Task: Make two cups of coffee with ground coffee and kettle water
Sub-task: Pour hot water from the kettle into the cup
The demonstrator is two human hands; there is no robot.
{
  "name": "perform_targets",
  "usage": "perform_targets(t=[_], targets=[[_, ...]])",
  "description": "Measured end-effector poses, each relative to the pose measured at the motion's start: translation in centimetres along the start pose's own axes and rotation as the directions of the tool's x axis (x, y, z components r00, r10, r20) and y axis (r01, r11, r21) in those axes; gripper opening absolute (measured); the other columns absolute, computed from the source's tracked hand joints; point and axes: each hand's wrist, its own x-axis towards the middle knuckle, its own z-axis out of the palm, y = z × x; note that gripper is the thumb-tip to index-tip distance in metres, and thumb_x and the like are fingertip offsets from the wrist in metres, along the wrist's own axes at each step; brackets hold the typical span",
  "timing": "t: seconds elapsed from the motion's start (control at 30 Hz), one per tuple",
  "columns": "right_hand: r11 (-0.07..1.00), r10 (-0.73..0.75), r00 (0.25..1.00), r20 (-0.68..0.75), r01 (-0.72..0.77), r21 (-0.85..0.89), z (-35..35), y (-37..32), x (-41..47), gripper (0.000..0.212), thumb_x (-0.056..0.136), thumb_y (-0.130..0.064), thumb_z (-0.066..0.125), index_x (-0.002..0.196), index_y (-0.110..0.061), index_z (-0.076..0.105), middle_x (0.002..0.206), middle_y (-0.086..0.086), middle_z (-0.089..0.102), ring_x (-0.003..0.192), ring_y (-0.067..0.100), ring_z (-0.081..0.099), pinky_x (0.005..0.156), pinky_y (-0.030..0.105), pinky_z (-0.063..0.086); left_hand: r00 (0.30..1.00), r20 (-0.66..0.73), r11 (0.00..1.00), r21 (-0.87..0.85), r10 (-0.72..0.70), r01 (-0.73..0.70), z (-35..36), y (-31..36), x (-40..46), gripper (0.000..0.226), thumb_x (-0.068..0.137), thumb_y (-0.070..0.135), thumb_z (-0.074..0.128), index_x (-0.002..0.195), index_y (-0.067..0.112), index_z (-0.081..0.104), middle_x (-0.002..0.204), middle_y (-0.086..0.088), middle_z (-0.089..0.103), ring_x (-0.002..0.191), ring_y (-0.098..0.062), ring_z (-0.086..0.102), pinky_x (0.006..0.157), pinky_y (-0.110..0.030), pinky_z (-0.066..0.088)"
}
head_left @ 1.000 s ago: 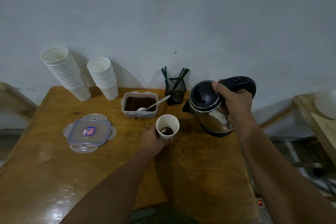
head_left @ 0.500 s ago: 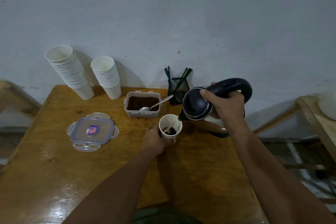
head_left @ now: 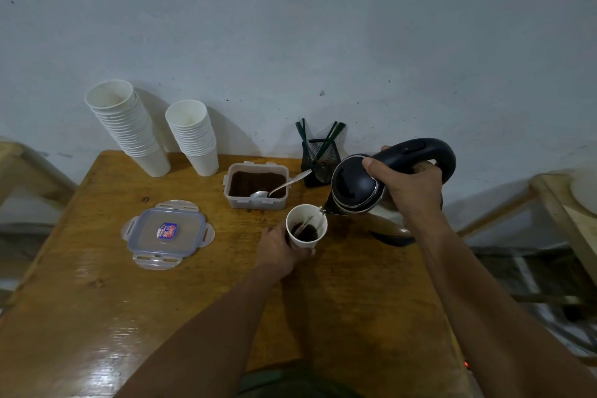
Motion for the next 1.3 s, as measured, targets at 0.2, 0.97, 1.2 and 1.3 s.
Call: perform_targets(t=[0.2,0.97,1.2,1.3], targets=[[1.0,0.015,1.0,0.0,-0.015,0.026,-0.3,-0.1,0.2,0.048,0.06,-0.041,0.088,0.101,-0.02,0.072,0.094,-0.002,0.076,0.094,0.017,0.072,0.092,0.045,0.057,1.0,0.003,1.0,-0.012,-0.006,0.006,0.1,0.0,0.0,0.085,0.055,0.045,0.088,0.13,0.029,0.051,0.129,0.004,0.059,0.127,-0.02,0.048,0.1,-0.047,0.047],[0.912,0.2,0.98,-0.017,-0.179,0.368,-1.8,-2.0,1.2,0.026,0.072,-0.02,0.086,0.093,-0.011,0.072,0.085,0.006,0.078,0.082,0.024,0.076,0.067,0.038,0.062,0.999,-0.021,0.999,-0.032,-0.03,0.03,0.3,0.0,-0.1,0.082,0.058,0.041,0.088,0.13,0.028,0.051,0.129,0.001,0.057,0.126,-0.02,0.048,0.101,-0.047,0.046],[0.837,0.261,0.965,-0.003,-0.225,0.5,-2.7,-1.9,2.0,0.031,0.073,-0.02,0.085,0.099,-0.011,0.07,0.09,0.006,0.079,0.086,0.022,0.076,0.075,0.04,0.061,1.0,-0.006,0.999,-0.033,-0.014,0.014,0.3,0.2,0.0,0.094,0.052,0.044,0.09,0.134,0.028,0.046,0.132,0.004,0.055,0.129,-0.019,0.044,0.103,-0.045,0.045],[0.811,0.279,0.96,-0.03,-0.219,0.543,-3.3,-1.8,2.7,0.038,0.07,-0.019,0.087,0.103,-0.01,0.071,0.09,0.006,0.079,0.087,0.023,0.076,0.074,0.041,0.061,1.0,0.0,0.999,-0.035,0.02,-0.02,0.2,0.1,0.1,0.096,0.049,0.049,0.088,0.133,0.029,0.047,0.131,0.006,0.057,0.128,-0.019,0.045,0.102,-0.046,0.045]])
